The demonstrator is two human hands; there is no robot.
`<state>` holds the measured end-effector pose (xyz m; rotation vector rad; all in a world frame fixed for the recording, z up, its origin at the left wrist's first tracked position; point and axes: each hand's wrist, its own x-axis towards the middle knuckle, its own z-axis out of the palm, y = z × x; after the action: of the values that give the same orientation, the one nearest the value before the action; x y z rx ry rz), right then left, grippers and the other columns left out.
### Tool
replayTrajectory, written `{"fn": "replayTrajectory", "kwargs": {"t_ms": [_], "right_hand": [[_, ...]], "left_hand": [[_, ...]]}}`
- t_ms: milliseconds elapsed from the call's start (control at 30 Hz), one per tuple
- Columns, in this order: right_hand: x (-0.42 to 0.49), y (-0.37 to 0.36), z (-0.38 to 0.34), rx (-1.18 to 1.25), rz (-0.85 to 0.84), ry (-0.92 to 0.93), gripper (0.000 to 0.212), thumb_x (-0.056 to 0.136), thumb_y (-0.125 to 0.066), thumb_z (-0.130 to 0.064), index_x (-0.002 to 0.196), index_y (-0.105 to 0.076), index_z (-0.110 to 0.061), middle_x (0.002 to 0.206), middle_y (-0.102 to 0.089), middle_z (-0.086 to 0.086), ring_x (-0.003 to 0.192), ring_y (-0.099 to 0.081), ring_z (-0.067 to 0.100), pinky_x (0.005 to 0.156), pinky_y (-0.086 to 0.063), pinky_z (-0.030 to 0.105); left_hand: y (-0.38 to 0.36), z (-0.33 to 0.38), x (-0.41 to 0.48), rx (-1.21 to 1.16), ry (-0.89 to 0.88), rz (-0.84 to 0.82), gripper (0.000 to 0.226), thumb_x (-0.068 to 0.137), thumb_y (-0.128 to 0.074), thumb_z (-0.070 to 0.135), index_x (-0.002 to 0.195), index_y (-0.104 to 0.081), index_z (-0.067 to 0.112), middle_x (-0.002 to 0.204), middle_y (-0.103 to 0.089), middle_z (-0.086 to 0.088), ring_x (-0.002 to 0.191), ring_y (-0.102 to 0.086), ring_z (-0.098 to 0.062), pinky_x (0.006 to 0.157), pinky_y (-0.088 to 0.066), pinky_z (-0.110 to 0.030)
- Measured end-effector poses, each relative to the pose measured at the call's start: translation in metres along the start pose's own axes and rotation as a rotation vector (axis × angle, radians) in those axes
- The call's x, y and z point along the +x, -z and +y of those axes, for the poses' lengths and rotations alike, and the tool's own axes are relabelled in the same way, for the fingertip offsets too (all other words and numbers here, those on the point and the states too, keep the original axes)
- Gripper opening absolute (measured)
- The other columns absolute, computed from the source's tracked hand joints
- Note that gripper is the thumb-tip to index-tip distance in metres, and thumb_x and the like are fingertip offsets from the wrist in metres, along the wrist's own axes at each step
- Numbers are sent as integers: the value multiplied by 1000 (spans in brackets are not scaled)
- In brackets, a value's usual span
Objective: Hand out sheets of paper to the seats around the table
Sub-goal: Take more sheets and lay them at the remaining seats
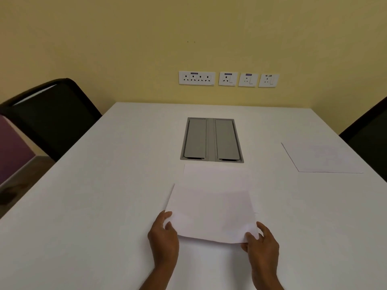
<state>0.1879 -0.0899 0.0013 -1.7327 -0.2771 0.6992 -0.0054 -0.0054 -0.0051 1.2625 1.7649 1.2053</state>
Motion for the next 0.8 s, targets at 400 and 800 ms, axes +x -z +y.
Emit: {"fn": "replayTrajectory", "kwargs": {"t_ms": [400, 800], "right_hand": [[-92, -44, -6, -230, -153, 155, 16, 94, -55, -14, 91, -71, -14, 81, -72, 0, 74, -71, 26, 74, -59, 42], [-208, -109, 32, -356, -466, 227, 30, 88, -57, -3, 114, -67, -14, 98, -73, 11, 84, -69, 30, 61, -48, 30]], "left_hand": [[133, -26, -19, 178, -162, 133, 40, 91, -48, -15, 114, -69, 11, 150, -45, 1, 133, -42, -3, 97, -24, 8], [292, -86, -57, 292, -48, 310, 39, 88, -53, -16, 117, -67, 6, 152, -42, 0, 137, -42, -8, 106, -27, -2]]}}
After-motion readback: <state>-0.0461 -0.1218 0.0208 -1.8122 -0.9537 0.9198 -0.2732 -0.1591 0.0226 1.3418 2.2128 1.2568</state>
